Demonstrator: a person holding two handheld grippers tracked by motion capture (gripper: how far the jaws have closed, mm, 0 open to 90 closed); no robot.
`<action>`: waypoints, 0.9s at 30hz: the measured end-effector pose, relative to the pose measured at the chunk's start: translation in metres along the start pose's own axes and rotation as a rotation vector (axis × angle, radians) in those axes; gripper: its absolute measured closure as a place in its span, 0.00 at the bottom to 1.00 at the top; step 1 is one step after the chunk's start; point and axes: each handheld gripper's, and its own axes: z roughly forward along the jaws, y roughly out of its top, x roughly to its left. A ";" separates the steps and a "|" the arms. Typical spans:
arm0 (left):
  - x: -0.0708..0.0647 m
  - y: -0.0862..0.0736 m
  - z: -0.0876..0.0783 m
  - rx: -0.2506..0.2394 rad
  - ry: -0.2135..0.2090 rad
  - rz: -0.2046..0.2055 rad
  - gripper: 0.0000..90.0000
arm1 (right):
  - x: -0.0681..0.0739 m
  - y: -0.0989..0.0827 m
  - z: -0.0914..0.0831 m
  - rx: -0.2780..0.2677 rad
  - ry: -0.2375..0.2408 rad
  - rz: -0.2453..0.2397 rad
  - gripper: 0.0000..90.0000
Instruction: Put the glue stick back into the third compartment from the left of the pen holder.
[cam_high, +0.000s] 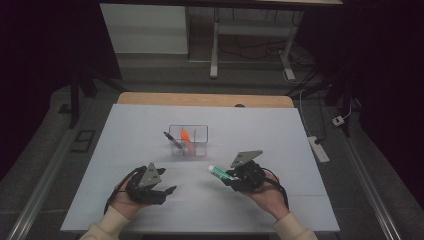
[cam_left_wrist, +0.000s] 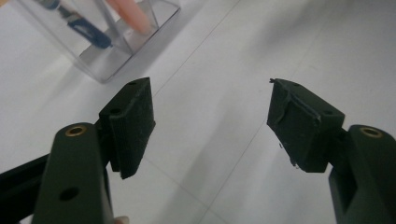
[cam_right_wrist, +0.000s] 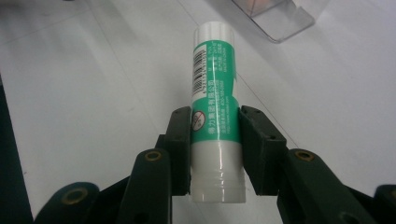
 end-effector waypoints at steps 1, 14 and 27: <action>-0.001 0.002 0.001 0.000 -0.001 0.002 0.35 | 0.000 0.002 0.001 -0.001 0.001 -0.006 0.71; -0.011 0.020 0.011 0.000 -0.009 0.061 0.35 | 0.012 0.019 0.018 0.016 0.065 -0.036 0.71; -0.017 0.027 0.018 0.011 -0.023 0.098 0.35 | 0.016 0.023 0.023 0.016 0.094 -0.046 0.71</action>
